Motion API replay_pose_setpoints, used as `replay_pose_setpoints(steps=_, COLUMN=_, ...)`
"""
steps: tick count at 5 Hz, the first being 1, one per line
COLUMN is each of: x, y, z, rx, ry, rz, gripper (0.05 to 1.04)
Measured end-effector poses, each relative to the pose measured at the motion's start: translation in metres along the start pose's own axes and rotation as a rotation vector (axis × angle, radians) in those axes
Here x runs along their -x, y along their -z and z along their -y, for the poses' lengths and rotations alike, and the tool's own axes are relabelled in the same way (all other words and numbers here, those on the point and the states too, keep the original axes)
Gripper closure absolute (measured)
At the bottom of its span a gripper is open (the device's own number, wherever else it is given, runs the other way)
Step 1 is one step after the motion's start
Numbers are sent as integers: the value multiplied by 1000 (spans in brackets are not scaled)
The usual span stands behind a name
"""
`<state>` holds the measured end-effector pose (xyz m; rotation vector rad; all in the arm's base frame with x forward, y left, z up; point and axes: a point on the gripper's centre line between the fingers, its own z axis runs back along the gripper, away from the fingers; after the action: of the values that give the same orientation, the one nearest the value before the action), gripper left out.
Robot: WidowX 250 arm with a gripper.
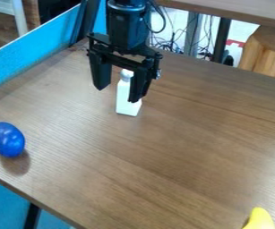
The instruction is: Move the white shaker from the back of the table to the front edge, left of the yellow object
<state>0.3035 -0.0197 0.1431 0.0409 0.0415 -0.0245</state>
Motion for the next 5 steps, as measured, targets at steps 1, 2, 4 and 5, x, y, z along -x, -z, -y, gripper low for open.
replay_pose_setpoints(steps=1, x=1, y=9, z=0, rx=-2, ry=1, rz=-32, gripper=77)
replay_pose_setpoints(steps=2, x=-5, y=5, z=-14, rx=4, ry=11, rz=-6, gripper=77)
replay_pose_setpoints(steps=4, x=-32, y=-3, z=-37, rx=-34, ry=24, rz=-11, gripper=77)
replay_pose_setpoints(steps=5, x=-48, y=3, z=-37, rx=-24, ry=44, rz=-22, gripper=77)
